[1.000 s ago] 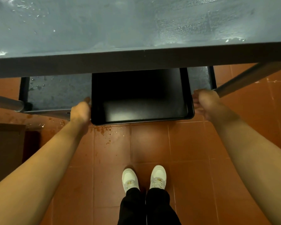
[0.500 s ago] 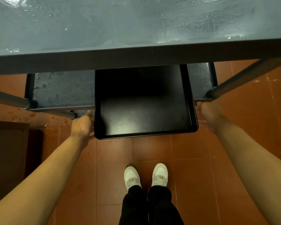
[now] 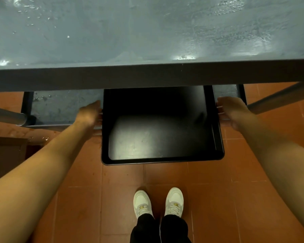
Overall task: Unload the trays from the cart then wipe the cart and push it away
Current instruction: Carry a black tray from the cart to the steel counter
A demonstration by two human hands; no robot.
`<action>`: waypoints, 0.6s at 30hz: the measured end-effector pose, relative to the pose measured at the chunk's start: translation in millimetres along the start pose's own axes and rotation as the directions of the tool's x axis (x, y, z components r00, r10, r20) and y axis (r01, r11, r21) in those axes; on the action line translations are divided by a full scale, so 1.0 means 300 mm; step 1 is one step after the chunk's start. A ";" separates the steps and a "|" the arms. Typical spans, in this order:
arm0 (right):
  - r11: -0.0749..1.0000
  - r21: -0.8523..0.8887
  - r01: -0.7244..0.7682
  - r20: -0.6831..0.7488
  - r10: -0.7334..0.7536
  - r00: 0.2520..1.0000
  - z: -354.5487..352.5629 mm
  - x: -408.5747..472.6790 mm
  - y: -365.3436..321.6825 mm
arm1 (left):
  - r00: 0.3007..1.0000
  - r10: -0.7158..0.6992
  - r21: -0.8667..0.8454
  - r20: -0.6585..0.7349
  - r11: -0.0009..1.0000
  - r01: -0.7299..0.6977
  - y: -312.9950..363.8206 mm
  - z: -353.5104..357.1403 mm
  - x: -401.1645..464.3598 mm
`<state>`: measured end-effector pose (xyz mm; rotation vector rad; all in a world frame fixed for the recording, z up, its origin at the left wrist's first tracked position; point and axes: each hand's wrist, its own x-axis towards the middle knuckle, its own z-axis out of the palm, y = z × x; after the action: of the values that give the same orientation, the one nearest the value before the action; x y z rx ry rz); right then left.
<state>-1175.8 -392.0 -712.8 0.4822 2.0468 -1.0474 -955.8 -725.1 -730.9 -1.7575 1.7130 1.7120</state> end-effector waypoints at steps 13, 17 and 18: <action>0.993 0.117 -0.022 0.211 -0.003 0.978 -0.058 0.076 -0.091 | 0.981 0.039 -0.028 0.190 0.999 -0.034 0.125 -0.026 0.044; 0.993 0.101 -0.054 0.236 0.028 0.971 -0.068 0.083 -0.106 | 0.971 0.033 -0.093 0.235 0.996 -0.012 0.124 -0.041 0.051; 0.996 0.071 -0.053 0.245 0.034 0.969 -0.069 0.083 -0.109 | 0.970 0.024 -0.111 0.243 0.994 0.004 0.126 -0.045 0.051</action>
<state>-1221.5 -394.9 -707.7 0.4140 1.7775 -1.1055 -980.9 -756.7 -716.4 -1.5040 1.5522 1.9692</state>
